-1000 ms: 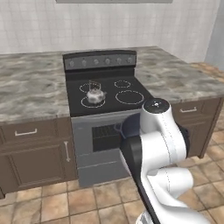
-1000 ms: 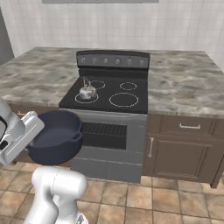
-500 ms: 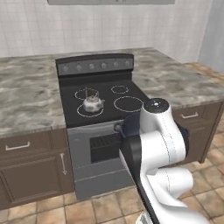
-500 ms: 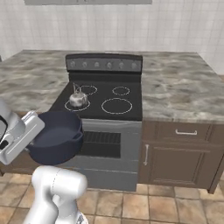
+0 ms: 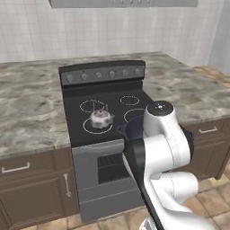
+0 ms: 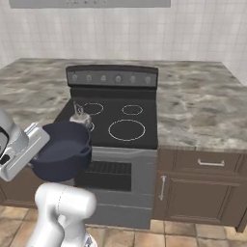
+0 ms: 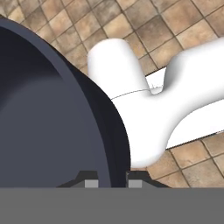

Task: Pick the kettle from the cabinet and place it on a stove burner. Then pick the pot from the counter and place it on another stove burner. Finally, turn both burners on.

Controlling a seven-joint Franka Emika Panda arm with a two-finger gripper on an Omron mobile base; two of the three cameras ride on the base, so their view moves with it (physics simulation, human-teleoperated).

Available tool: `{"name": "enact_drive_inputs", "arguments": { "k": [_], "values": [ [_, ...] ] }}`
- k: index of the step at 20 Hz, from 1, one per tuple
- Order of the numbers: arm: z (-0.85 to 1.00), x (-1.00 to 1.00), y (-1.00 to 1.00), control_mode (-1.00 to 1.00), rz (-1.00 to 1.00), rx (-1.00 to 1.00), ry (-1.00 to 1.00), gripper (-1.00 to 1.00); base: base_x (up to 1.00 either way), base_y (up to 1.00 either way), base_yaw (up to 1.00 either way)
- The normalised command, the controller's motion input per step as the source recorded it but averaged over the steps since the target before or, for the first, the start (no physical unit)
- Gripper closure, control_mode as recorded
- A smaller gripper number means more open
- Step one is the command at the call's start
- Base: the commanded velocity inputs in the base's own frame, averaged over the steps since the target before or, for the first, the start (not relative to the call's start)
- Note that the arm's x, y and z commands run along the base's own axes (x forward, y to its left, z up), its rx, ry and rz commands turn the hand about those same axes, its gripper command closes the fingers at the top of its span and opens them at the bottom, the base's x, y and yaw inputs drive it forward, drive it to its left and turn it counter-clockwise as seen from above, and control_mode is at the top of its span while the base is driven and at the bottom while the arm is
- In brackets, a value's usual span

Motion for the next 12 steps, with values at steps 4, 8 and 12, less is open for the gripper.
{"name": "enact_drive_inputs", "arguments": {
  "k": [4,8,12],
  "values": [
    [0.0,0.0,0.0,1.0,0.0,0.0,0.0,1.0,0.45,-0.02,0.08],
    [0.0,0.0,0.0,1.0,0.0,0.0,0.0,1.0,0.45,-0.04,0.09],
    [0.0,0.0,0.0,1.0,0.0,0.0,0.0,1.0,0.44,-0.01,0.08]
  ]
}}
